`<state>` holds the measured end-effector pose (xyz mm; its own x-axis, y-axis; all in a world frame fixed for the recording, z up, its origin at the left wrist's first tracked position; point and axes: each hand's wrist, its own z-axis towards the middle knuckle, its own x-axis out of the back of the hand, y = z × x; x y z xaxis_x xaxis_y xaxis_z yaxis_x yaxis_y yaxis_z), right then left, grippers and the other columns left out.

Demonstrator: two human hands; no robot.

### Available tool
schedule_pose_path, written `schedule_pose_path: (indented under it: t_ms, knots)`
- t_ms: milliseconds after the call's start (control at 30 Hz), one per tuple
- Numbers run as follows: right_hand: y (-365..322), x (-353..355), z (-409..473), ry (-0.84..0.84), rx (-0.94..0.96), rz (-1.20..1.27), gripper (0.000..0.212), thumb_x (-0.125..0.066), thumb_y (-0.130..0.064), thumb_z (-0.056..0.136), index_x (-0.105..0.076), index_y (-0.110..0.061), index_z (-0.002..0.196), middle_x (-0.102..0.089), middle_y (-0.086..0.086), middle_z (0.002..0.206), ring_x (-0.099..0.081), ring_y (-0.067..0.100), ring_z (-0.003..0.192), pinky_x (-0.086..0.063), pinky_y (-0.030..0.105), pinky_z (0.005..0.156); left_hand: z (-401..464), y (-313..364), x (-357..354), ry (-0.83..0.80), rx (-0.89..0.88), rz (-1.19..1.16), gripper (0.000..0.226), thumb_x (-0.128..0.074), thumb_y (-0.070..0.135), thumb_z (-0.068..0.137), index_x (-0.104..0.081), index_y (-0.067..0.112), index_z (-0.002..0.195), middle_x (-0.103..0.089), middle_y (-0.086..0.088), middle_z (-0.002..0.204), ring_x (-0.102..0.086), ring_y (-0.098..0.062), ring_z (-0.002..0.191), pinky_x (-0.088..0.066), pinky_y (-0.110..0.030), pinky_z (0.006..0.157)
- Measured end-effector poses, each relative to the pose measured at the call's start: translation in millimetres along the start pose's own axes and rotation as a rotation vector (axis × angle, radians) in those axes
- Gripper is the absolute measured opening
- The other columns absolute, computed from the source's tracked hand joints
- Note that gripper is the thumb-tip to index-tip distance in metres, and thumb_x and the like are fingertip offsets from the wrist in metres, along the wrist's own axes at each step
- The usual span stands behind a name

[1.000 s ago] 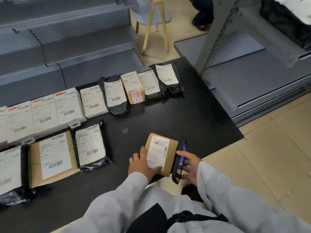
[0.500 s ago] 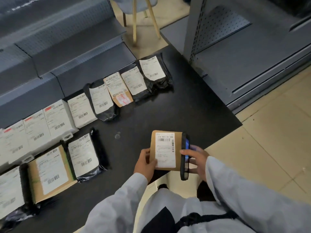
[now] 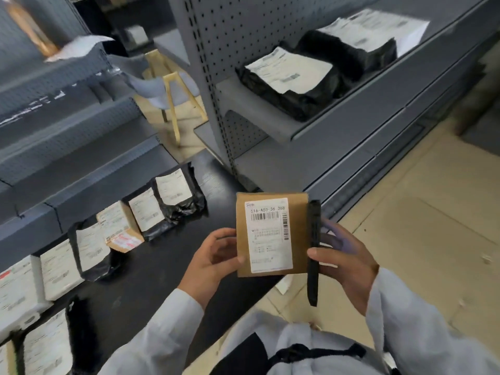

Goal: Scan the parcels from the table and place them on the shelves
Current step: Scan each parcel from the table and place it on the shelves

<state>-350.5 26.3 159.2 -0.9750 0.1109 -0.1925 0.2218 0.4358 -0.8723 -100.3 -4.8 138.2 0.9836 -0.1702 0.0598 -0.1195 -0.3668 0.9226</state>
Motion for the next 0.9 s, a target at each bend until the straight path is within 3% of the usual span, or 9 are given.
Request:
schedule_pose_path:
  t_ms: [67, 200, 333, 533, 733, 900]
  knots:
    - [-11, 34, -7, 0.031, 0.052, 0.030, 0.077, -0.086, -0.033, 0.050, -0.058, -0.041, 0.121, -0.068, -0.001, 0.122, -0.066, 0.025, 0.109, -0.059, 0.040, 0.082, 12, 14, -33, -0.047, -0.043, 0.012, 0.047, -0.072, -0.008, 0.078, -0.060, 0.015, 0.118, -0.072, -0.005, 0.111, -0.069, -0.019, 0.102, -0.056, -0.022, 0.074]
    - [-26, 98, -20, 0.119, 0.102, 0.063, 0.125, -0.094, -0.063, 0.018, -0.058, -0.035, 0.134, -0.066, 0.002, 0.128, -0.064, 0.032, 0.115, -0.054, 0.056, 0.098, 32, 41, -95, -0.134, -0.100, 0.046, 0.049, -0.076, 0.000, 0.074, -0.062, 0.016, 0.118, -0.072, -0.003, 0.113, -0.069, -0.018, 0.104, -0.058, -0.030, 0.080]
    - [-36, 157, -35, 0.219, 0.182, 0.187, 0.121, -0.095, -0.062, 0.015, -0.063, -0.031, 0.128, -0.073, 0.004, 0.117, -0.071, 0.028, 0.104, -0.057, 0.047, 0.087, 53, 67, -158, -0.200, -0.113, 0.018, 0.046, -0.075, 0.005, 0.073, -0.062, 0.012, 0.116, -0.074, -0.004, 0.110, -0.070, -0.022, 0.101, -0.059, -0.032, 0.074]
    - [-47, 215, -37, 0.360, 0.226, 0.344, 0.124, -0.095, -0.060, 0.011, -0.063, -0.030, 0.127, -0.072, 0.007, 0.118, -0.068, 0.032, 0.107, -0.053, 0.058, 0.095, 83, 96, -238, -0.274, -0.082, -0.020, 0.038, -0.069, 0.000, 0.081, -0.061, 0.010, 0.117, -0.074, -0.004, 0.111, -0.072, -0.021, 0.101, -0.059, -0.029, 0.069]
    - [-83, 277, -14, 0.427, 0.304, 0.339, 0.129, -0.093, -0.064, 0.016, -0.058, -0.033, 0.135, -0.070, 0.003, 0.125, -0.063, 0.032, 0.117, -0.048, 0.060, 0.102, 134, 123, -321, -0.309, -0.101, -0.005, 0.032, -0.066, 0.003, 0.087, -0.062, 0.014, 0.116, -0.075, -0.001, 0.108, -0.073, -0.018, 0.096, -0.058, -0.025, 0.065]
    - [-142, 338, 25, 0.499, 0.375, 0.264, 0.128, -0.094, -0.062, 0.024, -0.054, -0.028, 0.141, -0.069, 0.006, 0.125, -0.065, 0.029, 0.115, -0.052, 0.055, 0.100, 194, 161, -388, -0.400, -0.135, -0.067, 0.040, -0.061, -0.003, 0.087, -0.060, 0.019, 0.121, -0.074, 0.001, 0.112, -0.071, -0.015, 0.100, -0.056, -0.020, 0.065]
